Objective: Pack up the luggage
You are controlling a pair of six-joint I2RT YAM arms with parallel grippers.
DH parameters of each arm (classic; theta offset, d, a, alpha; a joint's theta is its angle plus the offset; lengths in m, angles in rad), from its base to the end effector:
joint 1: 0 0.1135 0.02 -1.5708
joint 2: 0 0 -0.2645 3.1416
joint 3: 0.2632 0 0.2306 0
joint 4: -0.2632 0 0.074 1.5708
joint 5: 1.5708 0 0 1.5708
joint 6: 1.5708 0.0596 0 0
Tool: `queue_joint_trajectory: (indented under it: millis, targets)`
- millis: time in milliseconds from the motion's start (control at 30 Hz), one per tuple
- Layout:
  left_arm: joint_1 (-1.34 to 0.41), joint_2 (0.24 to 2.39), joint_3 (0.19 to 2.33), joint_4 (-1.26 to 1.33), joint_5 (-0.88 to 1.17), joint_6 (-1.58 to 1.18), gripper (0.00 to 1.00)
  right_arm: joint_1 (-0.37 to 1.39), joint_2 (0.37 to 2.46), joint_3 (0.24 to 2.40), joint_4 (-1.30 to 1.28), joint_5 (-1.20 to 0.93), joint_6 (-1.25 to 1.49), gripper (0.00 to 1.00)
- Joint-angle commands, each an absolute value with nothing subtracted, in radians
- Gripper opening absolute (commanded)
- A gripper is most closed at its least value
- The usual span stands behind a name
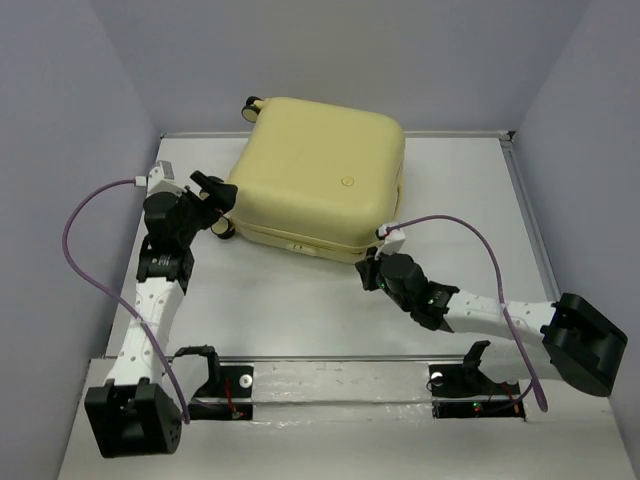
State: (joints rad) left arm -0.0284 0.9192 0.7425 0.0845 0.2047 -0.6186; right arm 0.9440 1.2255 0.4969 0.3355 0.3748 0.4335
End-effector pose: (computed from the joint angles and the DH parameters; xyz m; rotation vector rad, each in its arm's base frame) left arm 0.2207 -0.0184 0.3315 -0.3413 1.6690 -0.6568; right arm 0.1679 0.1946 0.2093 -0.2545 1.9582 0.5448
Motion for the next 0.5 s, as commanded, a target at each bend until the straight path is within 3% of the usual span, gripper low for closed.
queue_joint_trajectory:
  millis: [0,467]
  targets:
    - [0.1,1.055,0.77,0.122,0.336,-0.676,0.99,0.971,1.195,0.532,0.353,0.337,0.422,0.07]
    - [0.149,1.363,0.833,0.457,0.362,-0.88,0.99,0.971,1.169,0.526,0.325,0.334,0.387,0.07]
